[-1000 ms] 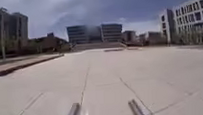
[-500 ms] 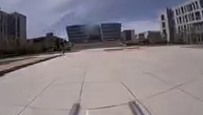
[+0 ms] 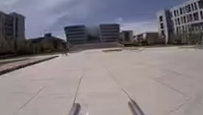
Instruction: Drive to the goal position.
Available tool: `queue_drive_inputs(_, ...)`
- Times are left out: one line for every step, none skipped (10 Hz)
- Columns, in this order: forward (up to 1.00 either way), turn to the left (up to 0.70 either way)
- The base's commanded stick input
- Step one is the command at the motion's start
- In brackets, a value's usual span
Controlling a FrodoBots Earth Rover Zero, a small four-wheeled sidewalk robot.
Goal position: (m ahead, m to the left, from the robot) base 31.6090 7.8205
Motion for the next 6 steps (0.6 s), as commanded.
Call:
queue_drive_inputs(1.0, 0.0)
queue_drive_inputs(1.0, 0.0)
queue_drive_inputs(1.0, 0.0)
queue_drive_inputs(1.0, 0.0)
queue_drive_inputs(1.0, 0.0)
queue_drive_inputs(1.0, 0.0)
